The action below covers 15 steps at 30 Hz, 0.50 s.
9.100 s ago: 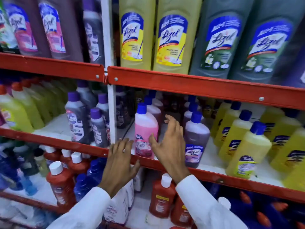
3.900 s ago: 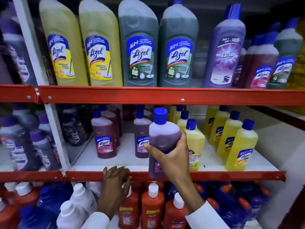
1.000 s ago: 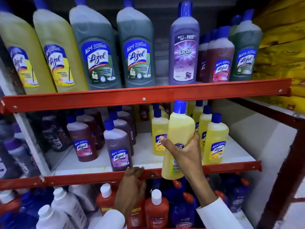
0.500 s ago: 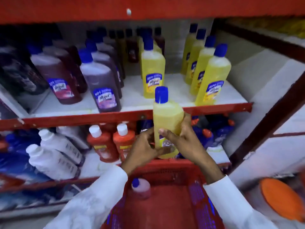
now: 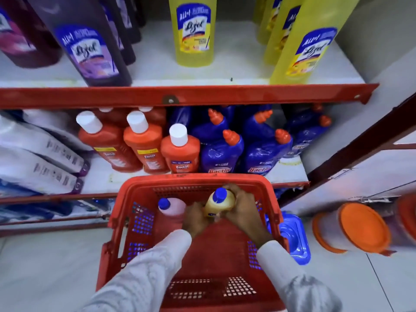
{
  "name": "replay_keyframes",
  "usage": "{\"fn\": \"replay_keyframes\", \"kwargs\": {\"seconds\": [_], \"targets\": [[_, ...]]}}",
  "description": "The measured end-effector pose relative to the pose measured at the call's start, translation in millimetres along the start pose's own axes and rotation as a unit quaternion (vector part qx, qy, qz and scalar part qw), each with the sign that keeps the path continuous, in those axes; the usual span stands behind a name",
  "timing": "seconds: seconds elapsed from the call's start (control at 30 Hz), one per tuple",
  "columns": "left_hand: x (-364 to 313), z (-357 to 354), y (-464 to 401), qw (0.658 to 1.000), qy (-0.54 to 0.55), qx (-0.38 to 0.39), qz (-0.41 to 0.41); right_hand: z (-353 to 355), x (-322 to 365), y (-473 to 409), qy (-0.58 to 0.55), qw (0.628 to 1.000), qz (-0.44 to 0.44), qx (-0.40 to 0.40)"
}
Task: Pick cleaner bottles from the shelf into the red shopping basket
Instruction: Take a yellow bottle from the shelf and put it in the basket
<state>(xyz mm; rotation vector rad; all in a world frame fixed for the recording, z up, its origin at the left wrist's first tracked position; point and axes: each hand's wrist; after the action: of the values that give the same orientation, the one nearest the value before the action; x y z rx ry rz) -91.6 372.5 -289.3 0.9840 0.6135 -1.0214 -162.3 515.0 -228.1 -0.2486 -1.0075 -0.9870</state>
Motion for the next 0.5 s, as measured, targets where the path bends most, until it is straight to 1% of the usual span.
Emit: {"fn": "replay_keyframes", "kwargs": {"seconds": [0.2,0.27,0.37,0.43,0.5], "targets": [[21.7,-24.0,-15.8,0.999,0.018,-0.023,0.043,-29.0,-31.1,-15.1,0.007,0.999,-0.039,0.031],[23.7,-24.7,-17.7,0.999,0.021,-0.023,0.037,-31.6,-34.1,-15.3,0.002,0.998,-0.045,0.033],[16.2,-15.3,-13.5,0.996,0.070,-0.043,0.021,-25.6,-33.5,-11.7,-0.006,0.998,-0.059,0.032],[-0.9,-1.8,-4.0,0.996,0.068,-0.049,0.003,-14.4,-30.8,-7.7,0.003,0.998,-0.057,0.033],[-23.0,14.2,7.4,0.996,0.055,-0.067,-0.025,0.4,-23.3,-4.7,0.001,0.999,-0.033,0.016]]}}
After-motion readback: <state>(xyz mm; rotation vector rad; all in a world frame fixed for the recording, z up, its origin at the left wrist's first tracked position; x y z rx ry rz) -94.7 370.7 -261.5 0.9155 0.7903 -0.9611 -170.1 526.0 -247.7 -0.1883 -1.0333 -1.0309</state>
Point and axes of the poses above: each hand's wrist, its own y-axis away from the middle knuckle, its own z-axis out of the back of the hand, x = y × z, and after that the axes turned 8 degrees about x, right-handed
